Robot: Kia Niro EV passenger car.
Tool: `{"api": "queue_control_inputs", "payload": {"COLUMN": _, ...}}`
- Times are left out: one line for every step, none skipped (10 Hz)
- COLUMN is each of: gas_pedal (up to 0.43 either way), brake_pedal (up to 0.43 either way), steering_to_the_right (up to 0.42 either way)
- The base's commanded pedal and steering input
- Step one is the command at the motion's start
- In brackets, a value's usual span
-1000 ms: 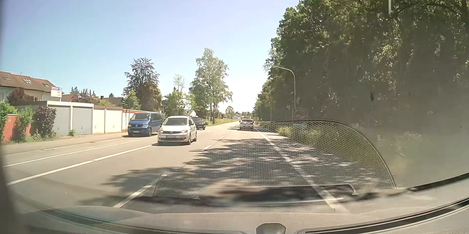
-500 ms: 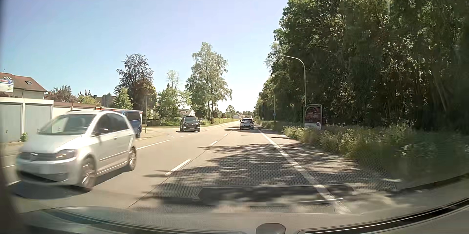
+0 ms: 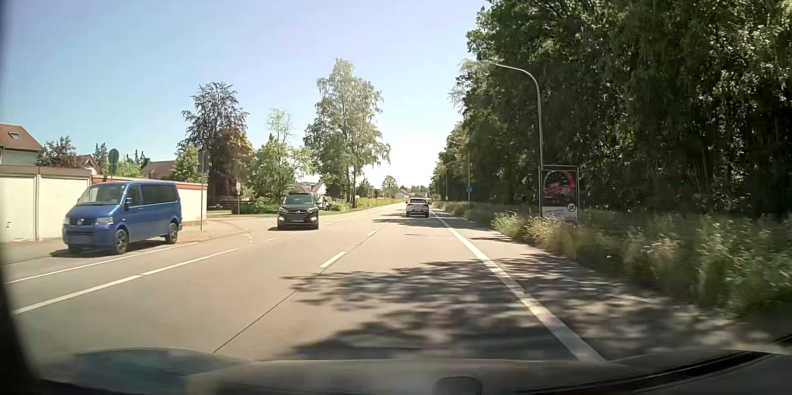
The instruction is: Follow the waypoints while adhering to traffic rules and regulations
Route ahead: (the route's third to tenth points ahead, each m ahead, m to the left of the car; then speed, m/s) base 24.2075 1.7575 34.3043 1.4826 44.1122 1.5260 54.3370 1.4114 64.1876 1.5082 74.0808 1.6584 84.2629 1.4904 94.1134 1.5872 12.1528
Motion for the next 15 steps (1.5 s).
{"api": "queue_control_inputs", "payload": {"gas_pedal": 0.059, "brake_pedal": 0.030, "steering_to_the_right": -0.002}}
{"api": "queue_control_inputs", "payload": {"gas_pedal": 0.059, "brake_pedal": 0.030, "steering_to_the_right": -0.002}}
{"api": "queue_control_inputs", "payload": {"gas_pedal": 0.059, "brake_pedal": 0.030, "steering_to_the_right": -0.002}}
{"api": "queue_control_inputs", "payload": {"gas_pedal": 0.059, "brake_pedal": 0.030, "steering_to_the_right": -0.002}}
{"api": "queue_control_inputs", "payload": {"gas_pedal": 0.059, "brake_pedal": 0.030, "steering_to_the_right": -0.002}}
{"api": "queue_control_inputs", "payload": {"gas_pedal": 0.059, "brake_pedal": 0.030, "steering_to_the_right": -0.002}}
{"api": "queue_control_inputs", "payload": {"gas_pedal": 0.059, "brake_pedal": 0.030, "steering_to_the_right": -0.002}}
{"api": "queue_control_inputs", "payload": {"gas_pedal": 0.059, "brake_pedal": 0.030, "steering_to_the_right": -0.002}}
{"api": "queue_control_inputs", "payload": {"gas_pedal": 0.059, "brake_pedal": 0.030, "steering_to_the_right": -0.002}}
{"api": "queue_control_inputs", "payload": {"gas_pedal": 0.059, "brake_pedal": 0.030, "steering_to_the_right": -0.002}}
{"api": "queue_control_inputs", "payload": {"gas_pedal": 0.059, "brake_pedal": 0.030, "steering_to_the_right": -0.002}}
{"api": "queue_control_inputs", "payload": {"gas_pedal": 0.059, "brake_pedal": 0.030, "steering_to_the_right": -0.002}}
{"api": "queue_control_inputs", "payload": {"gas_pedal": 0.047, "brake_pedal": 0.030, "steering_to_the_right": -0.002}}
{"api": "queue_control_inputs", "payload": {"gas_pedal": 0.047, "brake_pedal": 0.030, "steering_to_the_right": -0.001}}
{"api": "queue_control_inputs", "payload": {"gas_pedal": 0.039, "brake_pedal": 0.030, "steering_to_the_right": -0.001}}
